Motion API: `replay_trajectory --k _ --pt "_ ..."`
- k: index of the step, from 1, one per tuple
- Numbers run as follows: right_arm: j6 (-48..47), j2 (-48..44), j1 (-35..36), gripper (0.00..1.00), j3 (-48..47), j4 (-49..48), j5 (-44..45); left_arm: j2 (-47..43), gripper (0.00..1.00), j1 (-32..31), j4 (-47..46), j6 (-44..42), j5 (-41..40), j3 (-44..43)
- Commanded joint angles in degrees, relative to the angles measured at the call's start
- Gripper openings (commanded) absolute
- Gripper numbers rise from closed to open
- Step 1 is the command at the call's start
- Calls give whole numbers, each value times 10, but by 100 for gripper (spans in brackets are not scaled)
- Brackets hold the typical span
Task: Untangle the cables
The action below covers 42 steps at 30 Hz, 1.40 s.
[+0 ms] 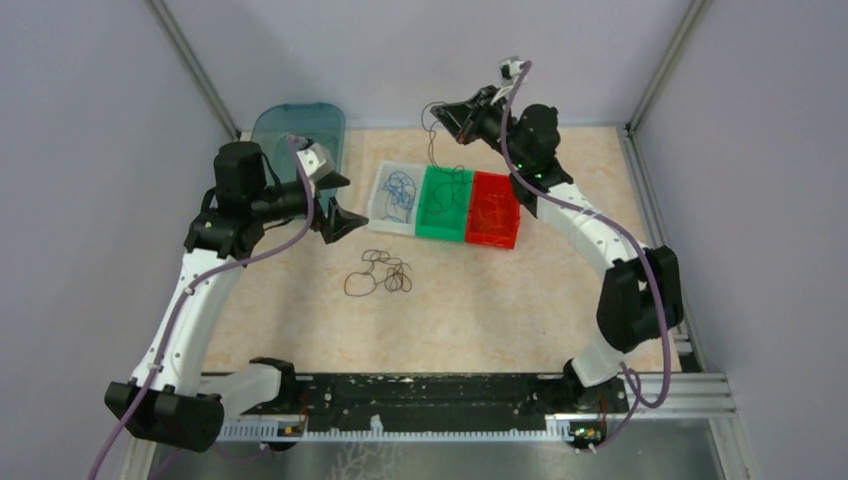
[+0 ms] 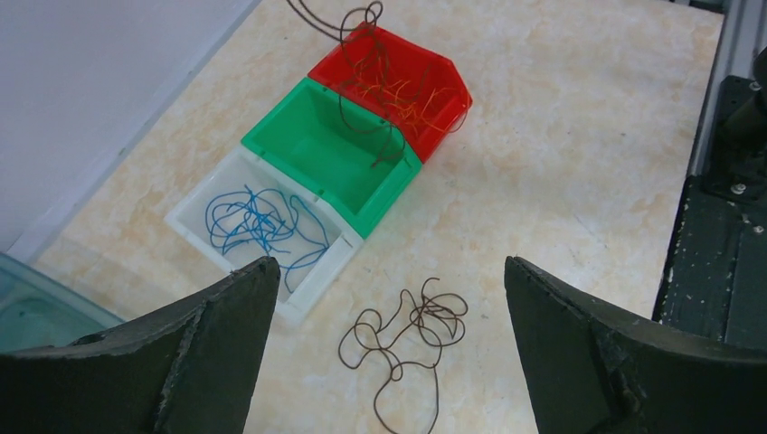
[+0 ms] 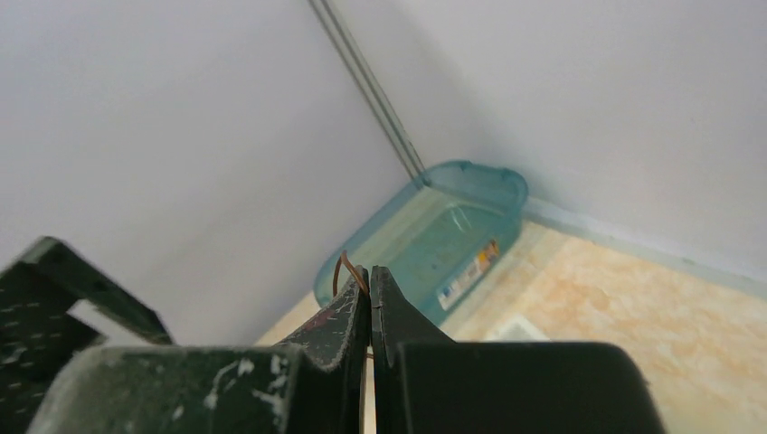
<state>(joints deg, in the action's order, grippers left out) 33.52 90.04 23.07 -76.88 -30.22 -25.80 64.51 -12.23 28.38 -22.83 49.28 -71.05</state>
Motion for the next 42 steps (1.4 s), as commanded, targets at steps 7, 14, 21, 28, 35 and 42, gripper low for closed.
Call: replay_trajectory --k 7,14,21,28,35,42 --pt "-93 109 -1 0 -27 29 80 -39 100 -2 61 -88 -51 47" --pt "-158 156 20 0 -42 57 161 -51 100 -1 70 -108 -69 66" --pt "-250 151 48 0 -19 87 246 -57 100 -2 70 -121 -94 85" --pt "-262 136 51 12 12 134 268 -62 100 -2 62 -126 -115 105" --pt "-253 173 58 12 4 185 262 -67 100 -2 59 -127 -129 107" --pt "-260 214 75 33 -31 249 295 -67 100 -2 51 -133 -149 124"
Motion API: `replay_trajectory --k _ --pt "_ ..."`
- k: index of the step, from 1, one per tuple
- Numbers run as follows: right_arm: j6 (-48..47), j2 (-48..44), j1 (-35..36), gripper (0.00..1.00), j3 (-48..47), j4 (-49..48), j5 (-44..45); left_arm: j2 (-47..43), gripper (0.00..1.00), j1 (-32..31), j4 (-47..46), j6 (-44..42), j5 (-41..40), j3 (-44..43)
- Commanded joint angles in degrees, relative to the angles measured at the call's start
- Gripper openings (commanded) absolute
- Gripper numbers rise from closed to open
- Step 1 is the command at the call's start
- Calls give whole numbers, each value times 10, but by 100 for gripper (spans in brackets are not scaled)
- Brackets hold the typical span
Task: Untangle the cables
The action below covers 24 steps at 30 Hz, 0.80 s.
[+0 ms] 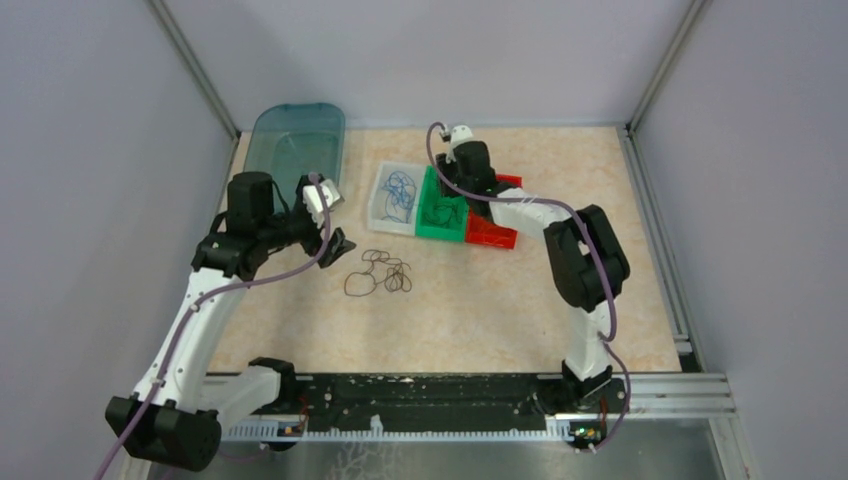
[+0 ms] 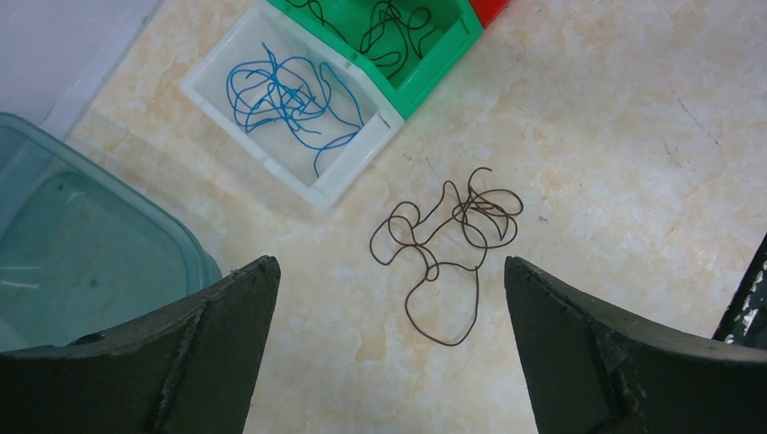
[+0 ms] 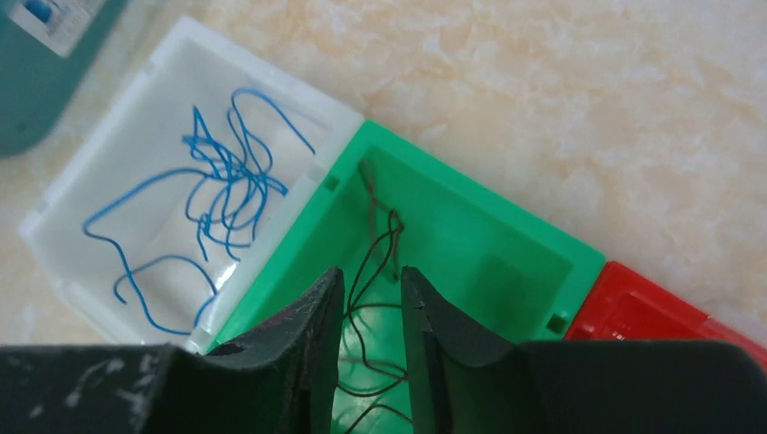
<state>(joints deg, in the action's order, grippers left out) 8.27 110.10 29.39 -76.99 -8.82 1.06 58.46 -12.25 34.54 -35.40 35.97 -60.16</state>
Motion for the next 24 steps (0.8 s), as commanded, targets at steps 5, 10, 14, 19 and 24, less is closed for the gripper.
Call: replay_trajectory --k 5,10,14,19,24 --pt "-8 -54 12 68 15 -12 61 10 100 4 -10 -8 -26 18" --pt "-19 -132 20 73 20 -43 -6 38 100 28 -13 -18 -17 30" --pt "-35 -172 50 74 21 -16 -113 65 100 72 -16 -28 4 41" --pt "-58 -164 107 70 55 -1 -252 77 100 140 -9 -33 49 52" --pt "-93 -96 157 66 36 44 -280 59 100 188 -10 -40 74 93"
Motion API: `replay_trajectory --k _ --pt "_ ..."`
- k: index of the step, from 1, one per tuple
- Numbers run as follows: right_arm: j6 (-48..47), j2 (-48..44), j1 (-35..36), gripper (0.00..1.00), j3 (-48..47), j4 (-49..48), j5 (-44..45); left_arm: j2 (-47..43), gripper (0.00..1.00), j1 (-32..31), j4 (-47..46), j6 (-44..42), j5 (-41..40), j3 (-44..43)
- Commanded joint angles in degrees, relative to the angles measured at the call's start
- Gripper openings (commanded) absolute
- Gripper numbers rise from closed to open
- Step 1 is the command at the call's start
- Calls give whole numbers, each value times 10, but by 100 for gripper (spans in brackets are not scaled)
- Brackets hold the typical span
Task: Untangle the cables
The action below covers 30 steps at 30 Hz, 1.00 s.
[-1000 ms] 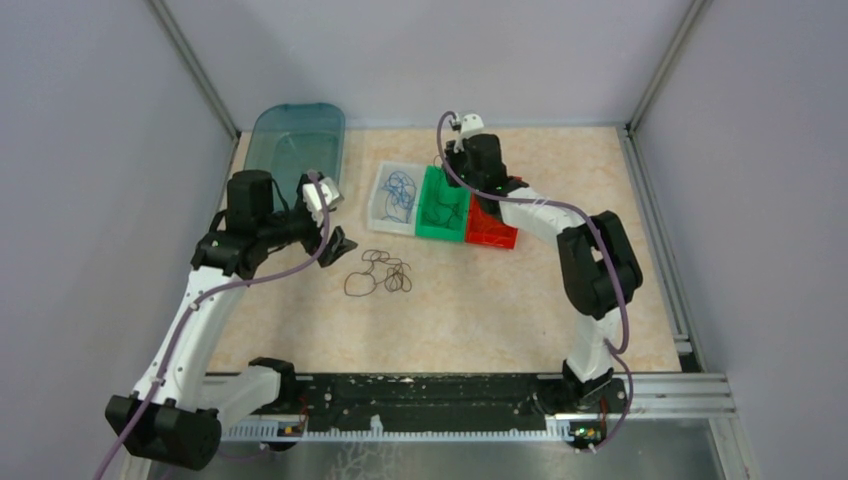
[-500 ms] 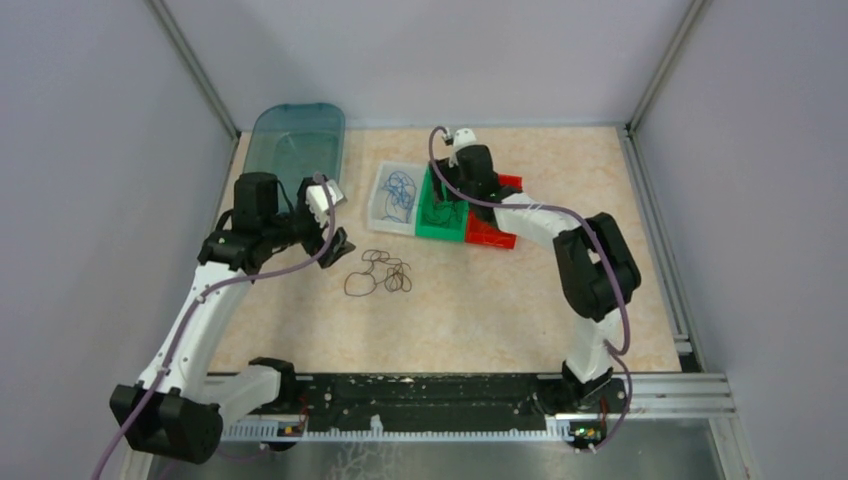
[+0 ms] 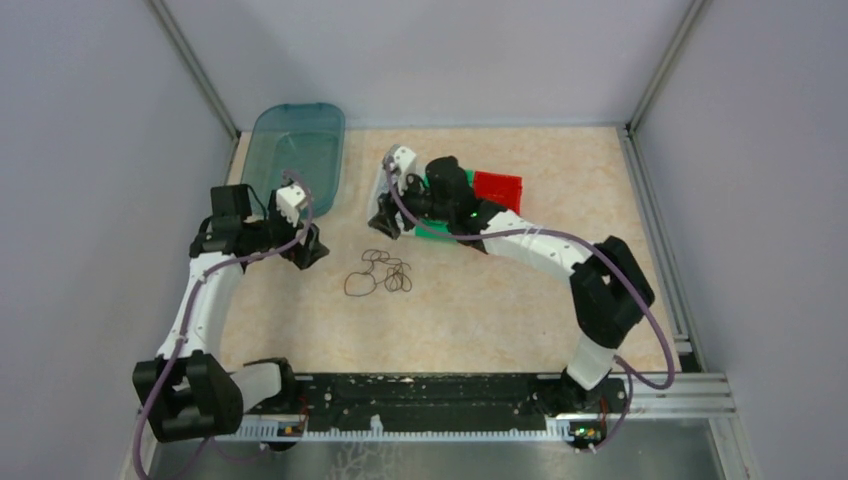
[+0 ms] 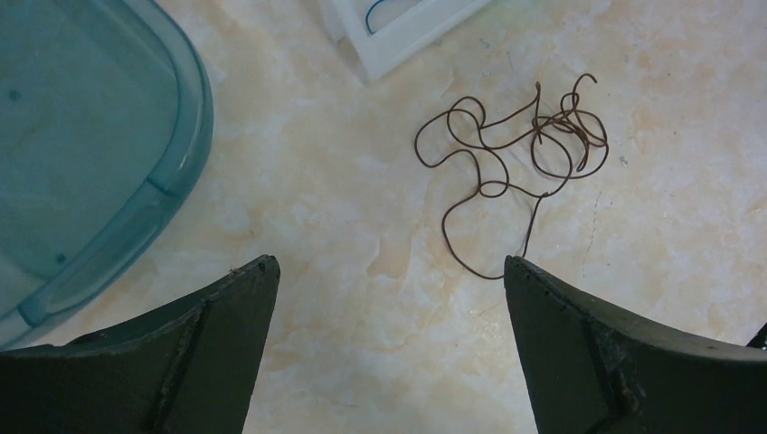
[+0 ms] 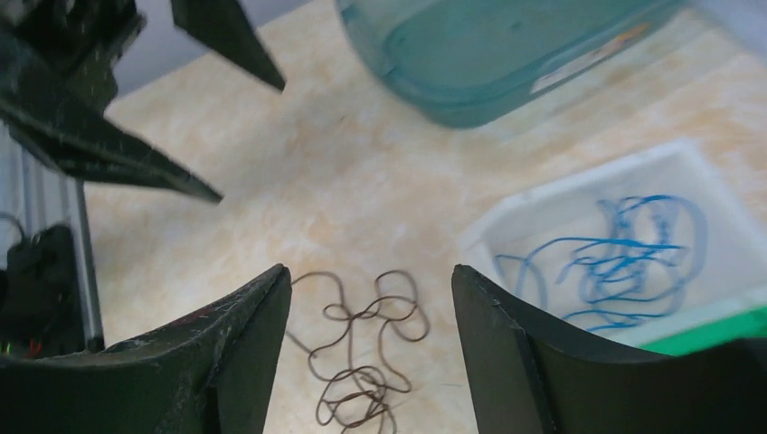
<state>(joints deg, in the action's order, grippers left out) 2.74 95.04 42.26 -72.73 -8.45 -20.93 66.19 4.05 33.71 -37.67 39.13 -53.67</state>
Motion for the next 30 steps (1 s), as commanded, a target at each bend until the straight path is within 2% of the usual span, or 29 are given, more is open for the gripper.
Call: replay_trajectory --k 1,6,11,13,17,19,30 --pt "-44 70 34 66 -17 53 -59 -24 100 31 -3 -19 43 36" --pt "-67 129 48 63 -39 76 -19 -47 100 56 11 -29 70 49" --pt "-84 168 49 52 -42 71 21 -42 100 73 22 -39 94 41" --pt "-85 169 49 42 -42 66 28 -33 100 74 25 -46 103 38" --pt "-74 143 49 15 -31 39 33 -19 100 74 31 -52 123 32" --pt "-66 123 48 6 -24 26 29 -17 100 74 32 -57 136 32" --pt "21 -35 49 3 19 -43 -86 -25 100 72 38 -70 222 38"
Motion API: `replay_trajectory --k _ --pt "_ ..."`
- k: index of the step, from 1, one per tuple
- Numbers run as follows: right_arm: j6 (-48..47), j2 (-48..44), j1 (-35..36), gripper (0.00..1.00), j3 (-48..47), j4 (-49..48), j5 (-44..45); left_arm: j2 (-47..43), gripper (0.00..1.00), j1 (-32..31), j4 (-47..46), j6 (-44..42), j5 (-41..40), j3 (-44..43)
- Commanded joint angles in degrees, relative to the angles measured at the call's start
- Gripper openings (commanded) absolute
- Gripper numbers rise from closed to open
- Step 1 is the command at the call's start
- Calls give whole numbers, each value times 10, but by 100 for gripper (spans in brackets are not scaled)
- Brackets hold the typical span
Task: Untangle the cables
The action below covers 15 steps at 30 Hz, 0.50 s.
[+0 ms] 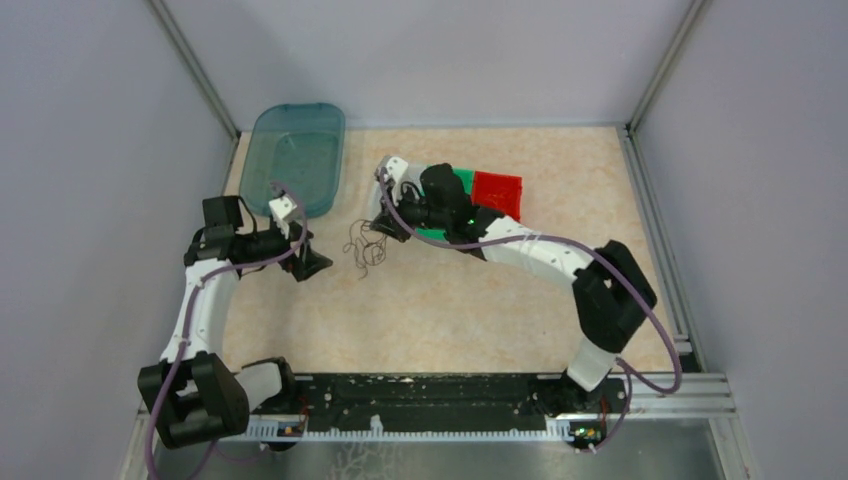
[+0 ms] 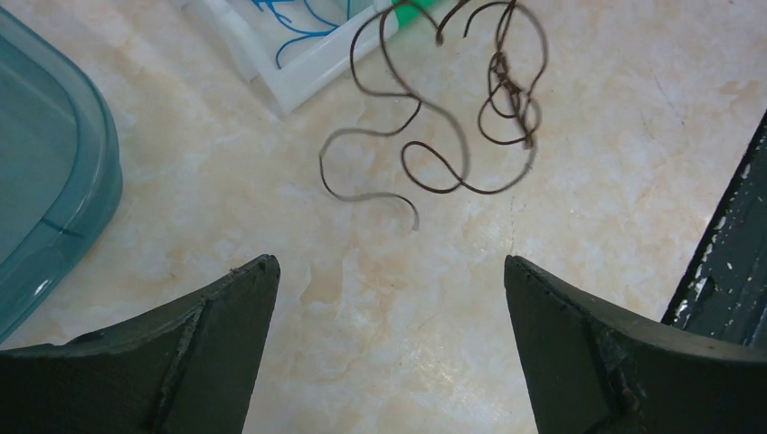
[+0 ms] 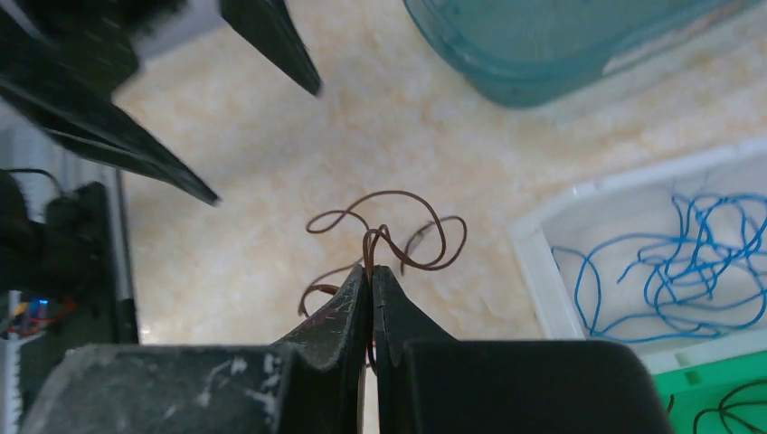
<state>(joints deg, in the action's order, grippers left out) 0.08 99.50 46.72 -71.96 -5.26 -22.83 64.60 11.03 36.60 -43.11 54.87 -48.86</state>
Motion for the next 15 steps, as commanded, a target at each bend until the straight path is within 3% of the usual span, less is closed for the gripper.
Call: replay_trajectory --k 1,7,13,15 --pt "59 -88 4 3 14 -81 -77 -10 100 2 4 -11 69 -11" --pt "148 -125 5 3 47 -175 -127 -16 100 -2 7 8 123 -18" --pt "197 -123 4 3 39 -207 -184 -47 100 -5 14 3 182 -27" --pt "201 -126 4 3 42 -211 -196 -50 100 -5 47 -35 182 -39"
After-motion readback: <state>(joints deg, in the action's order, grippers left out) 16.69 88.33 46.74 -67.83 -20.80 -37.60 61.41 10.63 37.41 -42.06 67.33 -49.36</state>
